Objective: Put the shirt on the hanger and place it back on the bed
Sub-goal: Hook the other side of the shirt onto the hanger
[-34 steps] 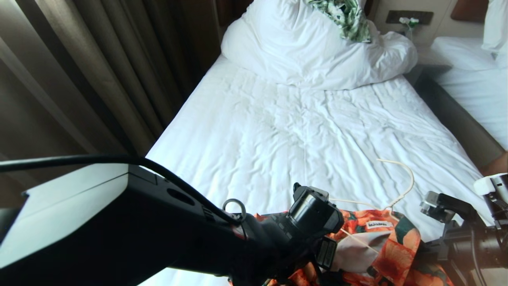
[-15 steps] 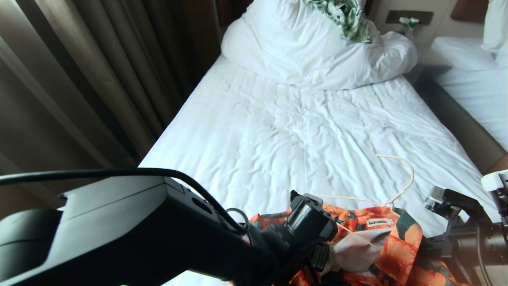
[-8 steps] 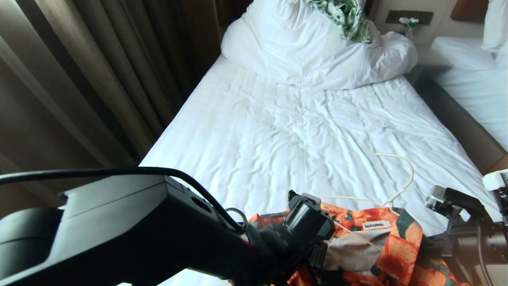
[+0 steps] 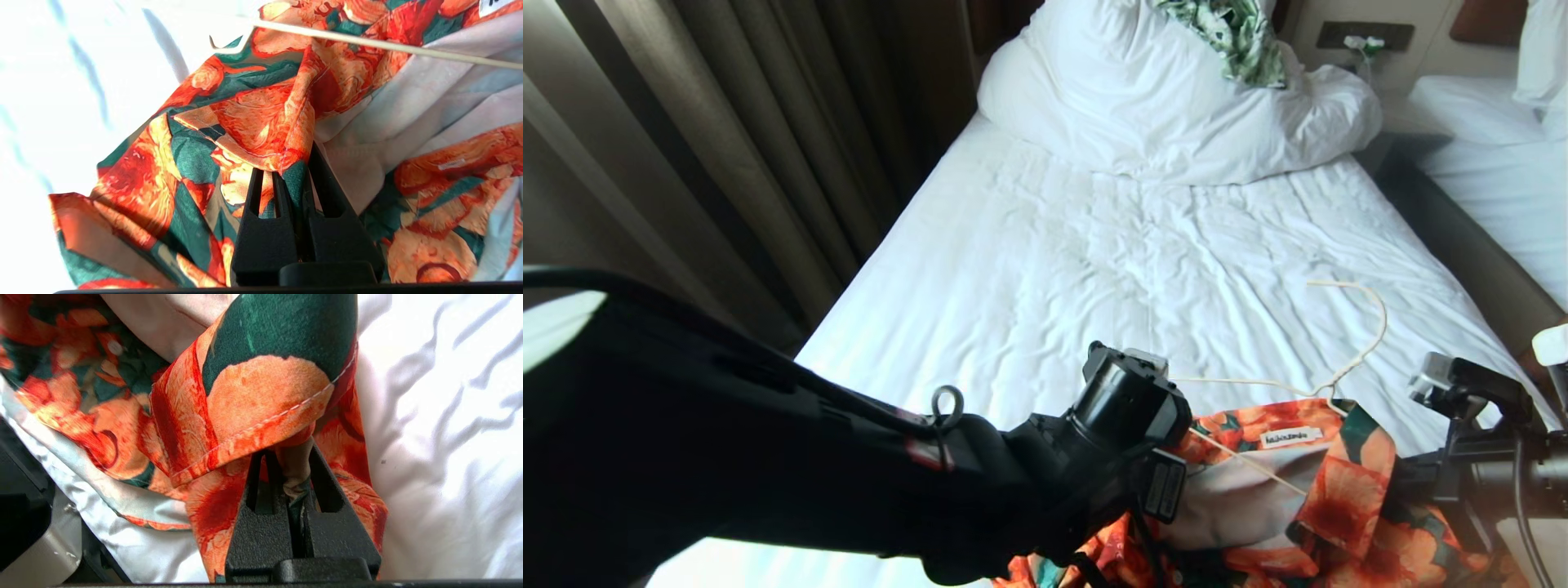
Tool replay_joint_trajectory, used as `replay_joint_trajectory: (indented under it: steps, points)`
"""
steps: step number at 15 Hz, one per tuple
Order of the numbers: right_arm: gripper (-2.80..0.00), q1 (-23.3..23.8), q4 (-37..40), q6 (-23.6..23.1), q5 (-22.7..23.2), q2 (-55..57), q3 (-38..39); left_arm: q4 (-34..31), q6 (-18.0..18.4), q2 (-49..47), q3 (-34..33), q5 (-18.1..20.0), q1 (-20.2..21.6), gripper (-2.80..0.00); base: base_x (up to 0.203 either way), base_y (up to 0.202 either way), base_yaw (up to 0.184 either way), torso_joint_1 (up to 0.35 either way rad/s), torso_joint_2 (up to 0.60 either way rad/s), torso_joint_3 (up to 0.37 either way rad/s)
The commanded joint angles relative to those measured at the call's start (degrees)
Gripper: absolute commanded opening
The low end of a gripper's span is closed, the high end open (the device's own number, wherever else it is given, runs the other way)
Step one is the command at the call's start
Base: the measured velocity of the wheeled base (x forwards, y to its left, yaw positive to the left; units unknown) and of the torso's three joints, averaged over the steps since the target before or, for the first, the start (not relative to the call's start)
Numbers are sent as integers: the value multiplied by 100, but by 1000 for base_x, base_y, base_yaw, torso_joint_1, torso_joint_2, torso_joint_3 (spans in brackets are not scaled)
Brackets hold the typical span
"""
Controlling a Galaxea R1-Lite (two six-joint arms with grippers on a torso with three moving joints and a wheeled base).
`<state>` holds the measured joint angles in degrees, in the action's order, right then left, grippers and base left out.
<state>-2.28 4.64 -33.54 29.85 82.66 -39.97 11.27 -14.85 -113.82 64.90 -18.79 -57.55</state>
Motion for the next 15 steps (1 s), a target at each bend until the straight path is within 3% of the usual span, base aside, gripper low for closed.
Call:
replay_joint_trajectory:
  steps: [1, 8, 11, 15]
  points:
    - [-280, -1, 13, -11, 259, -186, -120, -161, -9, 366, -6, -11, 33, -280, 0, 0, 0, 0, 0, 0]
    - [-280, -11, -14, 118, 1314, -527, -581, -1540, 150, 1129, 345, 103, 741, -280, 0, 0, 0, 0, 0, 0]
    - [-280, 36, -440, 145, 1509, -534, -546, -1991, 136, 1248, 417, 401, 858, -280, 0, 0, 0, 0, 0, 0]
    - [-280, 111, -455, 119, 1626, -720, -420, -2014, 166, 1179, 416, 393, 1110, -280, 0, 0, 0, 0, 0, 0]
